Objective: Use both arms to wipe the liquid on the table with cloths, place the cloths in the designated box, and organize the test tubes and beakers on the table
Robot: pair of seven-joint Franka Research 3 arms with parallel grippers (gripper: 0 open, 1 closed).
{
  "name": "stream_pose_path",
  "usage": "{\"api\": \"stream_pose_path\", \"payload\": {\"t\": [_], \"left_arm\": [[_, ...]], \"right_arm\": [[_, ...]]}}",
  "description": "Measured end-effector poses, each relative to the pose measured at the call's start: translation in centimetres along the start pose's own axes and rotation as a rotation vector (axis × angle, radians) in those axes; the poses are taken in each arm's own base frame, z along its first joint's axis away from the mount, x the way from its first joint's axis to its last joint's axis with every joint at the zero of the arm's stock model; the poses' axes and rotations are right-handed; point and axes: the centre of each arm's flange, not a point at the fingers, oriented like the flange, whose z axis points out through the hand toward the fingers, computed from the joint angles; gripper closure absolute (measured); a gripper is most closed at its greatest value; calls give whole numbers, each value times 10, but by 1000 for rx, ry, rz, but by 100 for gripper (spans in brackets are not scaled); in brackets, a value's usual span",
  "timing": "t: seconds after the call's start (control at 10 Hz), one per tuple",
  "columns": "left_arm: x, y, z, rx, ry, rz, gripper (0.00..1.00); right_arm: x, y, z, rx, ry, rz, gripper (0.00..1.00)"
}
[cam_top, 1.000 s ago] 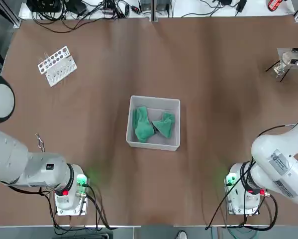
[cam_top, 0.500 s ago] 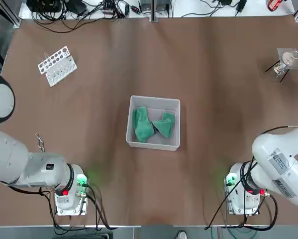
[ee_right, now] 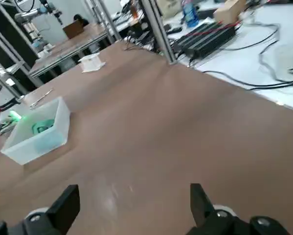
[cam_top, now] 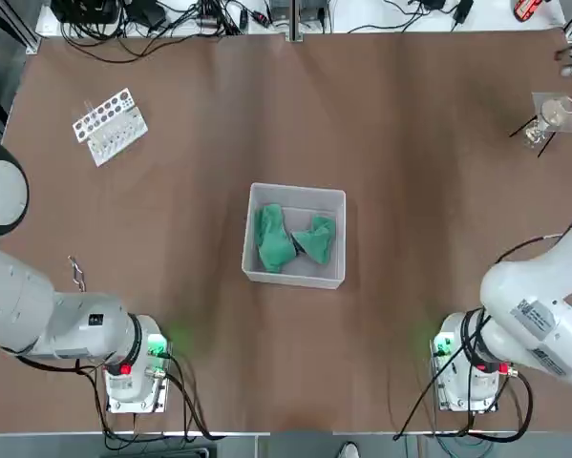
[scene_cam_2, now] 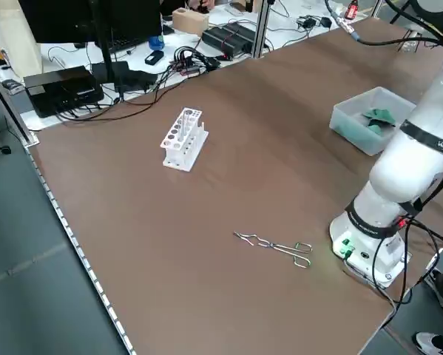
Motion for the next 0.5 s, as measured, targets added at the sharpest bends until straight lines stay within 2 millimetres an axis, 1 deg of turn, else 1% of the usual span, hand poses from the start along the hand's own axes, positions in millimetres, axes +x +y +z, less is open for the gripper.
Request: {"api": "stream_pose_path", "payload": {"t": [0.2, 0.4, 0.5], "left_arm": [[0, 0, 0, 0, 0, 0, 1], [0, 0, 0, 0, 0, -1, 1], [0, -1, 0, 0, 0, -2, 1]], "right_arm": [[65, 20, 89, 46, -79, 38, 0], [117, 29, 167, 39, -141, 88, 0], [141, 30, 205, 27, -165, 118, 0]]}}
